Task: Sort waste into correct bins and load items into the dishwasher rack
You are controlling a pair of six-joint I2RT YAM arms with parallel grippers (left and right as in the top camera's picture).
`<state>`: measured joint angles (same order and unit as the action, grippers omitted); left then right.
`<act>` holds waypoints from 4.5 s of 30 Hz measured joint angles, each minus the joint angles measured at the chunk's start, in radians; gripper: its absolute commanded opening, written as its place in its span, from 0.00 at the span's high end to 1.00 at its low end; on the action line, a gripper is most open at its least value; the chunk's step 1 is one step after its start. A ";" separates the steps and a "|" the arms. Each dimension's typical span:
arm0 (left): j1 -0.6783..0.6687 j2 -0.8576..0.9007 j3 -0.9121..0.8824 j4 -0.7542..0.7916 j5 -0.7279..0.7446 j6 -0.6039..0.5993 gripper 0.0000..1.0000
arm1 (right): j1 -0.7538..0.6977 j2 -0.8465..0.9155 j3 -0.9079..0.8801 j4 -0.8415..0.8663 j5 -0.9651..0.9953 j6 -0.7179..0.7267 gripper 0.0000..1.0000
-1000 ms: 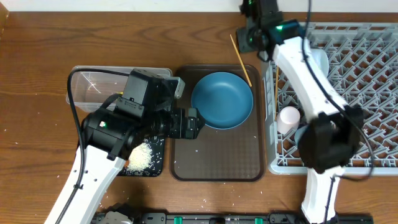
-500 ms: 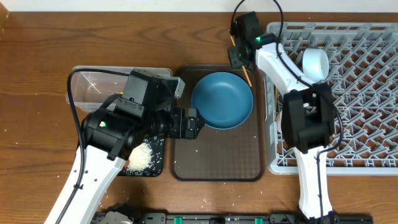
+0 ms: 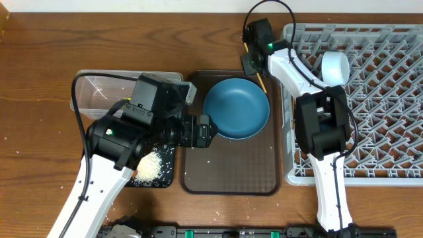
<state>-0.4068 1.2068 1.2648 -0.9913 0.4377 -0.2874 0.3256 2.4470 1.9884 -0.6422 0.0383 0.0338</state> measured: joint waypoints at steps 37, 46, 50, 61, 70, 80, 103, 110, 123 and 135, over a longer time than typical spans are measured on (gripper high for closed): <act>0.000 0.000 0.000 0.000 0.000 0.000 0.04 | -0.182 -0.523 -0.278 -0.375 -0.021 0.118 0.99; 0.000 0.000 0.000 0.000 0.000 0.000 0.04 | -0.181 -0.523 -0.307 -0.356 -0.043 0.123 0.98; 0.000 0.000 0.000 0.000 0.000 0.000 0.04 | -0.181 -0.523 -0.309 -0.354 -0.045 0.131 0.64; 0.000 0.000 0.000 0.000 0.000 0.000 0.04 | -0.181 -0.523 -0.309 -0.352 -0.046 0.138 0.54; 0.000 0.000 0.000 0.000 0.000 0.000 0.04 | -0.181 -0.523 -0.309 -0.356 -0.172 0.139 0.60; 0.000 0.000 0.000 0.000 0.000 0.000 0.04 | -0.080 -0.523 -0.309 -0.354 -0.391 0.142 0.60; 0.000 0.000 0.000 0.000 0.000 0.000 0.04 | 0.398 -0.523 -0.309 -0.318 -0.180 0.297 0.55; 0.001 -0.005 0.000 -0.011 0.000 0.000 0.04 | 0.465 -0.523 -0.311 -0.318 -0.115 0.335 0.55; 0.004 -0.021 0.000 -0.031 -0.008 -0.004 0.04 | 0.485 -0.523 -0.313 -0.319 0.049 0.372 0.51; 0.005 -0.021 0.000 -0.016 -0.008 -0.004 0.04 | 0.477 -0.523 -0.314 -0.287 0.096 0.372 0.50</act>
<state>-0.4023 1.1862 1.2644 -1.0073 0.4301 -0.2913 0.8028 1.9240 1.6741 -0.9295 0.1341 0.4061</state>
